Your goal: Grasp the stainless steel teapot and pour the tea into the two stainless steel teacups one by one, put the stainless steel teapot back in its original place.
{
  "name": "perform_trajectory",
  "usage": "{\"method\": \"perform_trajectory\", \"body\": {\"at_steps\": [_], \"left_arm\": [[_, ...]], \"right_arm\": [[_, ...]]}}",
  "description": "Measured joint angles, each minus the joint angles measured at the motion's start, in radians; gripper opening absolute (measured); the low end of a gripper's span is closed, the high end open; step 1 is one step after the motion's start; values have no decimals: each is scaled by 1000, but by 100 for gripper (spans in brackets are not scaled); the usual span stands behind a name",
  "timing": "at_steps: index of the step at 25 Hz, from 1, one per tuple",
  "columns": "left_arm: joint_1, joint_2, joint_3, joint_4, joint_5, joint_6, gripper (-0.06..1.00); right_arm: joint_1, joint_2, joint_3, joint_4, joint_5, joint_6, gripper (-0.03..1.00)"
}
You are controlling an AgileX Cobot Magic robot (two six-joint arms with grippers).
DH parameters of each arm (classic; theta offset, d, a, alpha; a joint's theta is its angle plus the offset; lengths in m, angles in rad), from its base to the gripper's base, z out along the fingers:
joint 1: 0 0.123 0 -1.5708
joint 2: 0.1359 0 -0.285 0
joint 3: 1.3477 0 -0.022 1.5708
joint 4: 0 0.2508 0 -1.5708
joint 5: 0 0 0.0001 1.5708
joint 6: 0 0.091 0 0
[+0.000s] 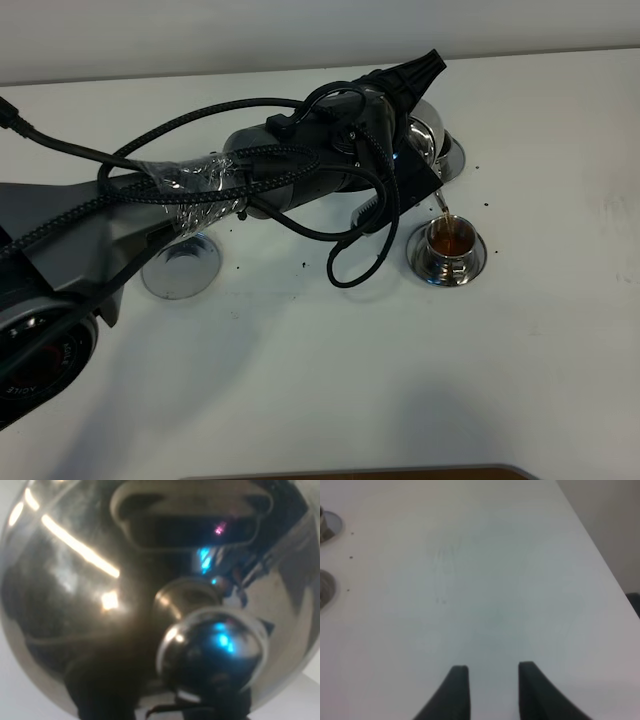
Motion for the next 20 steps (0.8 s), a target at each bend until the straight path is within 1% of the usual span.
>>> {"method": "perform_trajectory", "body": {"at_steps": [20], "left_arm": [[-1, 0, 0, 55, -16, 0, 25]], "right_arm": [[0, 0, 0, 0, 0, 0, 24]]}}
